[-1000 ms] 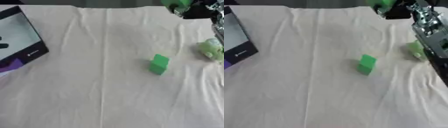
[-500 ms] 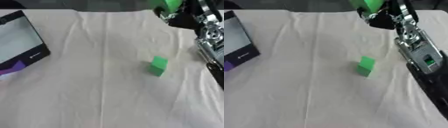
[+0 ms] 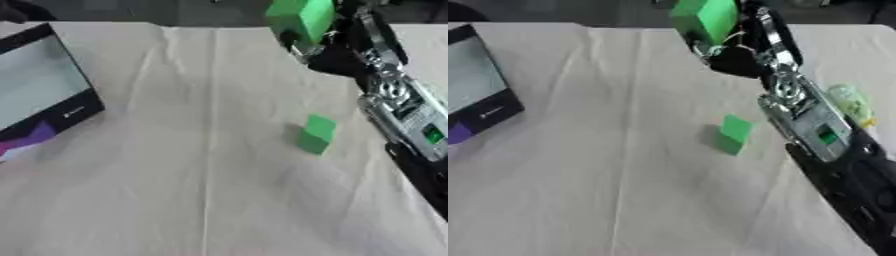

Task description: Pick up the objects with one hand, pass them to the other hand, and then place them into the box on the other side of the table.

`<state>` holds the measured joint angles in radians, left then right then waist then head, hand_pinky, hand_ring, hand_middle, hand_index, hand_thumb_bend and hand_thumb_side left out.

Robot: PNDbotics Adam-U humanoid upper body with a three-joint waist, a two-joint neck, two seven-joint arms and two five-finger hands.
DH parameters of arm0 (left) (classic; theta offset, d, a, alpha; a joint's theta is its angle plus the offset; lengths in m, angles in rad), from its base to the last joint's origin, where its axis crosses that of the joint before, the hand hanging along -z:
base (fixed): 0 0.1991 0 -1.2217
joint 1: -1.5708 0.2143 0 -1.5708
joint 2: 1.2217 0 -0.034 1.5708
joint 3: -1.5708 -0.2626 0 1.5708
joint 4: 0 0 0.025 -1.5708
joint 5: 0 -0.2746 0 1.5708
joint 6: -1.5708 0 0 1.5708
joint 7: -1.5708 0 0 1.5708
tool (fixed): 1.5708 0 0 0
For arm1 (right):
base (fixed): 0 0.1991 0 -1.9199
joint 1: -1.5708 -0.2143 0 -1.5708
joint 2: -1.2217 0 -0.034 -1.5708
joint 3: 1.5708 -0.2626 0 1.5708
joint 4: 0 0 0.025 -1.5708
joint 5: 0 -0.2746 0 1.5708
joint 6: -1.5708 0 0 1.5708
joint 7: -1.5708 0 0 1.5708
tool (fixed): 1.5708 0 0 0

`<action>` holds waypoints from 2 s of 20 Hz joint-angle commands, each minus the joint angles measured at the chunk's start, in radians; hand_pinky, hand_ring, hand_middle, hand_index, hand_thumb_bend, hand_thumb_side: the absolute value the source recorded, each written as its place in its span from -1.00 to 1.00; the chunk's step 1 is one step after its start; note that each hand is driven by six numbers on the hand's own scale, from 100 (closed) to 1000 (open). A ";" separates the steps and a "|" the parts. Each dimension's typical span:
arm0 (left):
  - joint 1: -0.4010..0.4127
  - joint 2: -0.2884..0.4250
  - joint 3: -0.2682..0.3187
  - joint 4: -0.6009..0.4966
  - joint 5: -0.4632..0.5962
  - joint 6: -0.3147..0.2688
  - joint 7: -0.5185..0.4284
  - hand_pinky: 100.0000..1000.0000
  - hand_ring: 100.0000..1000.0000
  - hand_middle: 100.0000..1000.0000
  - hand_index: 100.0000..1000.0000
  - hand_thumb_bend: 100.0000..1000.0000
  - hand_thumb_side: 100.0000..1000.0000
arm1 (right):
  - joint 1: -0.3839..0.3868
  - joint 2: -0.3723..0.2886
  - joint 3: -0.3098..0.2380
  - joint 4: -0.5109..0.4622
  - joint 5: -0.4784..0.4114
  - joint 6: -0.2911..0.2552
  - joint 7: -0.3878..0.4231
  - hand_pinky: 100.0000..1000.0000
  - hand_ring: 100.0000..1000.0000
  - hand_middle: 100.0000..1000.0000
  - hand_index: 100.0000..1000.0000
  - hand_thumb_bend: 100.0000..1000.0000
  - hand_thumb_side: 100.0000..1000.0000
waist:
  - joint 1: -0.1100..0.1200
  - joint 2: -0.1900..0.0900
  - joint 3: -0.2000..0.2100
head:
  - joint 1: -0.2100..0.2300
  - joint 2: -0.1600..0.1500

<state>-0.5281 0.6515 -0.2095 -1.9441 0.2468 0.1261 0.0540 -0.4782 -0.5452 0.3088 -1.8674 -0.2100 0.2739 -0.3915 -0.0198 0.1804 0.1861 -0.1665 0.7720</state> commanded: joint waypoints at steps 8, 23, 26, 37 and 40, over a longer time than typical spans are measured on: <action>-0.151 0.095 -0.096 -0.056 -0.094 0.083 -0.222 0.81 0.26 0.30 0.46 -0.12 -0.10 | -0.048 0.031 0.058 0.011 0.030 -0.012 0.064 -0.10 -0.07 -0.03 -0.08 -0.30 -1.00 | 0.025 -0.050 0.013 | -0.007 -0.002; -0.294 0.058 -0.214 -0.056 -0.247 0.103 -0.484 0.82 0.44 0.45 0.55 0.02 -0.24 | -0.077 0.070 0.132 0.033 0.085 0.004 0.151 -0.11 -0.07 -0.03 -0.07 -0.32 -1.00 | 0.027 -0.057 0.028 | -0.005 -0.002; -0.313 0.048 -0.224 -0.056 -0.301 0.102 -0.502 0.80 0.48 0.48 0.57 0.09 -0.37 | -0.081 0.073 0.140 0.028 0.096 0.008 0.165 -0.11 -0.07 -0.03 -0.07 -0.33 -1.00 | 0.027 -0.058 0.030 | -0.004 -0.002; -0.342 -0.006 -0.284 -0.056 -0.458 0.117 -0.548 0.79 0.50 0.49 0.58 0.06 -0.42 | -0.100 0.076 0.182 -0.018 0.143 0.039 0.261 -0.11 -0.07 -0.03 -0.07 -0.34 -1.00 | 0.025 -0.057 0.029 | 0.002 -0.002; -0.344 -0.019 -0.291 -0.056 -0.477 0.132 -0.551 0.79 0.49 0.49 0.58 0.03 -0.43 | -0.106 0.078 0.185 -0.028 0.148 0.043 0.270 -0.11 -0.07 -0.03 -0.07 -0.34 -1.00 | 0.024 -0.056 0.029 | 0.004 -0.002</action>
<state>-0.8526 0.6274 -0.5058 -1.9870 -0.2191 0.2519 -0.4954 -0.5644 -0.4615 0.4972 -1.8717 -0.0688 0.3168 -0.1275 -0.0076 0.1520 0.2147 -0.1654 0.7720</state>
